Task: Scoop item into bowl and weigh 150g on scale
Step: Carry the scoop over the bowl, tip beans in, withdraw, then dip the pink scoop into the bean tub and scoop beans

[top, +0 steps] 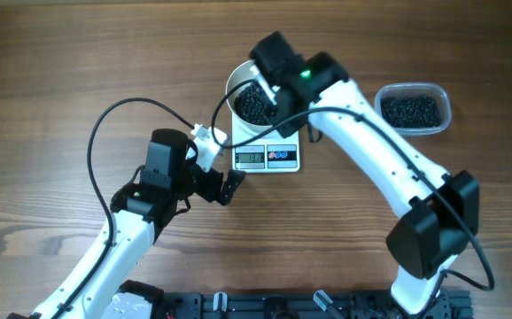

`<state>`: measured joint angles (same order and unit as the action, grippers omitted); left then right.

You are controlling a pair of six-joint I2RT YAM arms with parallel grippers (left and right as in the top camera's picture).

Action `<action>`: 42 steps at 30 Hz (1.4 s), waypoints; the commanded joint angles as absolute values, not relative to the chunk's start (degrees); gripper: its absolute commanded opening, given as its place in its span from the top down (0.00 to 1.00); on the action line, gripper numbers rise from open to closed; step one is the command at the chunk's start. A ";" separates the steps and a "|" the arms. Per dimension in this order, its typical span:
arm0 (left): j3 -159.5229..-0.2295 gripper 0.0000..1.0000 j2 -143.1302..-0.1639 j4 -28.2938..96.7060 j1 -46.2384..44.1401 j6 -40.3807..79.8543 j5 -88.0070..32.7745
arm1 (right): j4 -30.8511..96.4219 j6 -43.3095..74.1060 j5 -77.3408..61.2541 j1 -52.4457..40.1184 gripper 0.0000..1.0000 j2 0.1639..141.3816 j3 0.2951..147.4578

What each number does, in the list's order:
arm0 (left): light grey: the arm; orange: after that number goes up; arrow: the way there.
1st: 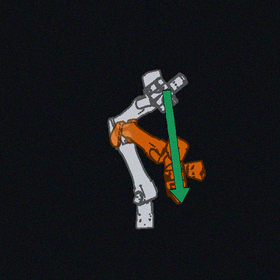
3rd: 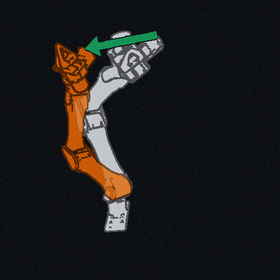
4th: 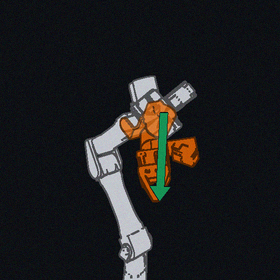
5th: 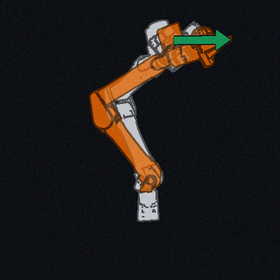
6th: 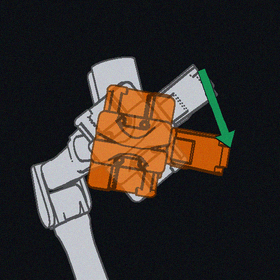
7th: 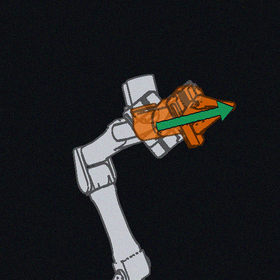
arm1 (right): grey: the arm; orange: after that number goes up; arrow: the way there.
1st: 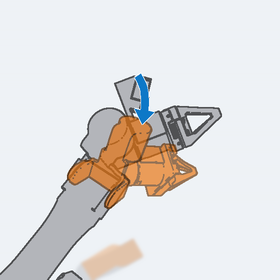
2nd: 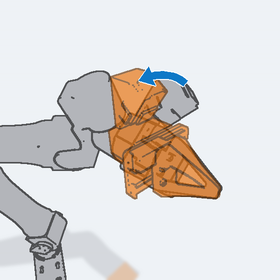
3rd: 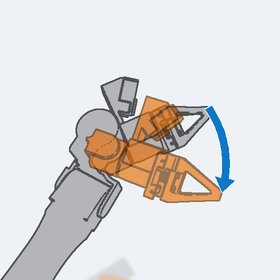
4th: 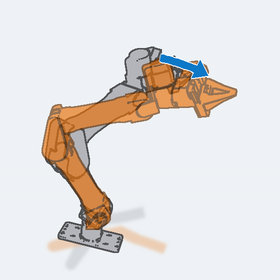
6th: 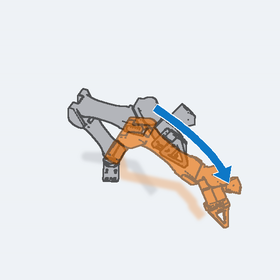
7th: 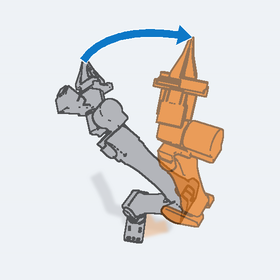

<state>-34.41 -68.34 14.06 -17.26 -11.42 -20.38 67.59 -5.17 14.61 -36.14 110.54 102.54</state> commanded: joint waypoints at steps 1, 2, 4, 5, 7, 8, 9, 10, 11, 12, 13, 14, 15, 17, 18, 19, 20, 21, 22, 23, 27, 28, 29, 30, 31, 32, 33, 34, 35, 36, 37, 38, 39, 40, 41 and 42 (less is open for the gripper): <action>-34.28 0.00 -68.31 14.00 -17.47 -11.09 -20.05 | 67.26 -4.99 24.60 -38.15 0.96 108.84 103.94; -34.28 0.00 -68.31 14.00 -17.47 -11.09 -20.05 | 67.26 -4.99 24.58 -38.20 0.96 108.84 103.94; -34.28 0.00 -68.31 14.00 -17.47 -11.09 -20.05 | 67.26 -4.99 24.47 -38.17 0.96 108.84 103.92; -34.28 0.00 -68.31 14.00 -17.47 -11.09 -20.05 | 67.20 -5.02 24.08 -38.17 0.96 108.84 103.92; -34.28 0.00 -68.31 14.00 -17.47 -11.09 -20.08 | 66.39 -5.91 22.37 -37.80 0.96 108.84 103.92; -34.28 0.00 -68.31 14.00 -17.47 -11.11 -20.05 | 64.71 -7.97 17.43 -36.05 0.96 108.62 103.94; -34.28 0.00 -68.31 14.00 -17.47 -11.09 -20.05 | 63.72 -9.32 14.15 -34.39 0.96 108.25 103.94; -34.28 0.00 -68.31 14.00 -17.47 -11.09 -20.05 | 62.87 -10.48 10.96 -32.45 0.96 107.59 103.94; -34.28 0.00 -68.31 14.00 -17.47 -11.09 -20.05 | 61.98 -11.53 7.57 -29.80 0.96 106.56 103.94; -34.28 0.00 -68.31 14.00 -17.47 -11.09 -20.05 | 61.06 -12.08 5.04 -27.29 0.96 105.47 103.96; -34.28 0.00 -68.31 14.00 -17.47 -11.09 -20.05 | 60.10 -12.12 2.96 -24.64 0.96 104.40 103.94; -34.28 0.00 -68.31 14.00 -17.47 -11.09 -20.05 | 59.24 -12.69 -0.49 -20.47 0.96 102.67 103.96; -34.28 0.00 -68.31 14.00 -17.47 -11.11 -20.05 | 59.11 -13.52 -3.07 -17.19 0.96 101.36 103.94; -34.28 0.00 -68.31 14.00 -17.47 -11.11 -20.05 | 59.09 -13.32 -4.54 -12.36 0.96 99.83 103.94; -34.28 0.00 -68.31 14.00 -17.47 -11.09 -20.05 | 59.09 -13.26 -4.60 -10.09 0.96 99.31 103.94; -34.28 0.00 -68.31 14.00 -17.47 -11.09 -20.05 | 58.98 -12.10 -4.58 -6.92 0.96 98.83 103.94; -34.28 0.00 -68.31 14.00 -17.47 -11.09 -20.05 | 58.96 -10.31 -4.62 -4.69 0.96 98.76 103.94; -34.28 0.00 -68.31 14.00 -17.47 -11.09 -20.05 | 59.22 -8.75 -4.62 -3.20 0.96 98.74 103.94; -34.28 0.00 -68.31 14.00 -17.47 -11.09 -20.05 | 59.83 -7.07 -4.60 -2.02 0.96 98.74 103.94; -34.28 0.00 -68.31 14.00 -17.47 -11.09 -20.05 | 60.58 -5.26 -4.64 -1.32 0.96 98.72 103.94; -34.28 0.00 -68.31 14.00 -17.47 -11.09 -20.05 | 66.35 3.66 -9.08 -0.67 0.96 98.35 105.12; -34.28 0.00 -68.31 14.00 -17.47 -11.09 -20.05 | 67.46 5.61 -9.34 -0.67 0.96 98.35 105.51; -34.28 0.00 -68.31 14.00 -17.47 -11.09 -20.05 | 68.40 6.81 -9.34 -0.64 0.96 98.35 105.82; -34.28 0.00 -68.31 14.00 -17.47 -11.09 -20.05 | 69.54 7.79 -9.34 -0.64 0.96 98.35 106.02; -34.28 0.00 -68.31 14.00 -17.47 -11.11 -20.05 | 70.78 8.19 -9.39 -0.67 0.96 98.35 106.13; -34.28 0.00 -68.31 14.00 -17.47 -11.11 -20.05 | 72.27 8.95 -9.58 -0.67 0.96 98.35 106.15; -34.28 0.00 -68.31 14.00 -17.47 -11.09 -20.05 | 73.65 9.17 -9.56 -0.67 0.96 98.37 106.13; -34.28 0.00 -68.31 14.00 -17.47 -11.11 -20.05 | 75.20 8.97 -9.52 -0.67 0.96 98.37 106.13; -34.28 0.00 -68.31 14.00 -17.47 -11.09 -20.05 | 77.47 8.86 -8.91 -0.67 0.96 98.39 106.13; -34.28 0.00 -68.31 14.00 -17.47 -11.11 -20.05 | 78.67 8.71 -8.34 -0.64 0.96 98.41 106.13; -34.28 0.00 -68.31 14.00 -17.47 -11.09 -20.05 | 79.44 8.43 -7.70 -0.67 0.96 98.43 106.13; -34.28 0.00 -68.31 14.00 -17.47 -11.09 -20.05 | 80.82 7.55 -6.28 -0.64 0.96 98.45 106.13; -34.28 0.00 -68.31 14.00 -17.47 -11.09 -20.05 | 82.00 7.38 -4.54 -0.64 0.96 98.50 106.13; -34.28 0.00 -68.31 14.00 -17.47 -11.09 -20.05 | 83.74 6.94 -1.63 -0.67 0.96 98.85 106.13; -34.28 0.00 -68.31 14.00 -17.47 -11.09 -20.05 | 85.23 5.98 0.14 -0.64 0.96 99.39 106.13; -34.28 0.00 -68.31 14.00 -17.47 -11.11 -20.05 | 86.28 5.91 1.80 -0.64 0.96 100.03 106.13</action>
<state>-34.41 -68.36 14.09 -17.26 -11.42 -20.38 84.23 7.27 -4.80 -0.56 99.50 104.77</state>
